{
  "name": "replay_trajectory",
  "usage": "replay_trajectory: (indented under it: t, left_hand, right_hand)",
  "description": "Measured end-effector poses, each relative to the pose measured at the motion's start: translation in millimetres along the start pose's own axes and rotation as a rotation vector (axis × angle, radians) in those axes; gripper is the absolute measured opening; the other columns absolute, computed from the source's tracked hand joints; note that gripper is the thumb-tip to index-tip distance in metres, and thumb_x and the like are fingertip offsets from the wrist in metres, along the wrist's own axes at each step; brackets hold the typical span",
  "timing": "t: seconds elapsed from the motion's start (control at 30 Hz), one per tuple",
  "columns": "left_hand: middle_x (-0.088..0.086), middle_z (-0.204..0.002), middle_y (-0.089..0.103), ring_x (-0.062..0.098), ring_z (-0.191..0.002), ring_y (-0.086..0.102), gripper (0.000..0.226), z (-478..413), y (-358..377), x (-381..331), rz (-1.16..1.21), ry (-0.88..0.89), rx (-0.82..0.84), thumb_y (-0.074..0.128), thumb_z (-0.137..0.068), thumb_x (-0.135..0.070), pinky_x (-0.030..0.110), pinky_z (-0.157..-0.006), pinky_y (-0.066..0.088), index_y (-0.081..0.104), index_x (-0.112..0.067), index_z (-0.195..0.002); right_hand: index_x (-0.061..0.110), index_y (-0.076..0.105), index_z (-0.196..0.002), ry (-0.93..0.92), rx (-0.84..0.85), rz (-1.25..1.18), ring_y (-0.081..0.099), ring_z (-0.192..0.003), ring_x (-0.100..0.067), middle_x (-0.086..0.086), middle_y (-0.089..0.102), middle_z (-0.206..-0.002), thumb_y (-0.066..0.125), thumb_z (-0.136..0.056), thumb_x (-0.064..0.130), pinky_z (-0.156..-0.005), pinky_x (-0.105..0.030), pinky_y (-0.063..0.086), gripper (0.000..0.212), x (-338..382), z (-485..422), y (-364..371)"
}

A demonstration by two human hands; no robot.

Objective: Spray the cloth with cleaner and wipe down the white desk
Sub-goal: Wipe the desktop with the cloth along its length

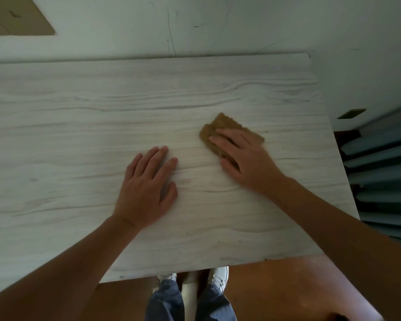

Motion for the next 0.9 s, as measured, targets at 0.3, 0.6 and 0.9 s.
replay_trajectory:
  t: [0.3, 0.6, 0.9]
  left_hand:
    - [0.015, -0.158, 0.048, 0.034, -0.148, 0.042, 0.055, -1, -1, -1, 0.008, -0.002, -0.001, 0.047, -0.096, -0.038, 0.051, -0.123, 0.030, 0.059, -0.014, -0.143]
    - [0.013, -0.159, 0.045, 0.033, -0.150, 0.039, 0.056, 0, 0, 0, 0.006, -0.005, 0.019, 0.044, -0.097, -0.041, 0.049, -0.125, 0.026, 0.057, -0.015, -0.145]
    - [0.014, -0.158, 0.047, 0.035, -0.148, 0.041, 0.056, 0, -2, -1, 0.025, 0.000, -0.007, 0.045, -0.096, -0.039, 0.051, -0.123, 0.029, 0.060, -0.013, -0.143]
  right_hand:
    - [0.010, 0.051, -0.144, 0.424, -0.192, 0.034, 0.046, -0.133, -0.038, -0.019, 0.048, -0.146, 0.047, -0.093, 0.025, -0.113, -0.035, 0.023, 0.053, -28, -71, 4]
    - [0.012, 0.048, -0.147, 0.124, -0.022, 0.010, 0.042, -0.139, -0.032, -0.014, 0.046, -0.151, 0.049, -0.094, 0.018, -0.123, -0.034, 0.018, 0.054, -11, 24, 3]
    - [0.014, 0.039, -0.153, 0.592, -0.181, 0.004, 0.029, -0.146, -0.031, -0.015, 0.033, -0.158, 0.046, -0.097, 0.017, -0.116, -0.025, 0.006, 0.056, -86, 22, -32]
Point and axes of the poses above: each hand's wrist, its own z-axis away from the middle knuckle, its own y-axis out of the palm, x = y × z, the point moved 4 cm from there along -z, towards the middle knuckle
